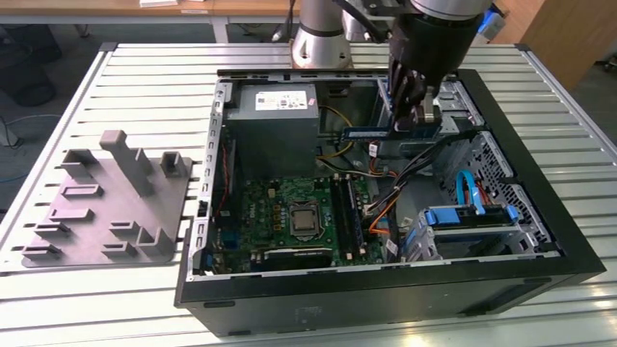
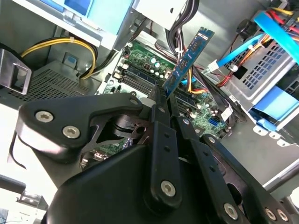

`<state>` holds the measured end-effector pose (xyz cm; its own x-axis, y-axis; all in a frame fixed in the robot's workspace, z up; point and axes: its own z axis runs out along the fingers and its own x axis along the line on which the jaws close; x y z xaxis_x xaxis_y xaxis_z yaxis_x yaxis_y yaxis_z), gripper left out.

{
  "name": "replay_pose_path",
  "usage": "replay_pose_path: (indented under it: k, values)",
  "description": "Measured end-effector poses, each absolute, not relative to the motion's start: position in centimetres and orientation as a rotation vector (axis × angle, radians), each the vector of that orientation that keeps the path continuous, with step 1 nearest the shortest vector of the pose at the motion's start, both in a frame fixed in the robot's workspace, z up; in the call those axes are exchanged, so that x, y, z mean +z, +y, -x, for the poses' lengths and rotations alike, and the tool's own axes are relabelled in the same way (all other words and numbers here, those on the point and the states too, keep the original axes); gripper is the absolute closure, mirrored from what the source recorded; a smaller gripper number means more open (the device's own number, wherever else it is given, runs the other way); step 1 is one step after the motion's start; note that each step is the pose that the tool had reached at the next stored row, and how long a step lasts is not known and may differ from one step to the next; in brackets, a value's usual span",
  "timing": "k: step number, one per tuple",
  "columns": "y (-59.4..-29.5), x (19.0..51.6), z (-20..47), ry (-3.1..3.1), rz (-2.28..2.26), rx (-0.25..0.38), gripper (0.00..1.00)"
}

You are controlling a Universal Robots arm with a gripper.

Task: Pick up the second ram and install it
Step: 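Pick up the second ram and move it above second insertion slot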

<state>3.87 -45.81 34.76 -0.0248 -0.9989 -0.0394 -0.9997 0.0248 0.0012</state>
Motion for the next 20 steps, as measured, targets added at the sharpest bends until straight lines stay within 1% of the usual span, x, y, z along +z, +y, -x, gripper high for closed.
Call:
replay_pose_path:
  k: [9,20]
  values:
    - [-46.3,33.1,-3.4,2.229,2.174,0.044,0.86]
    - [-47.0,31.9,-0.8,2.229,2.174,0.044,0.86]
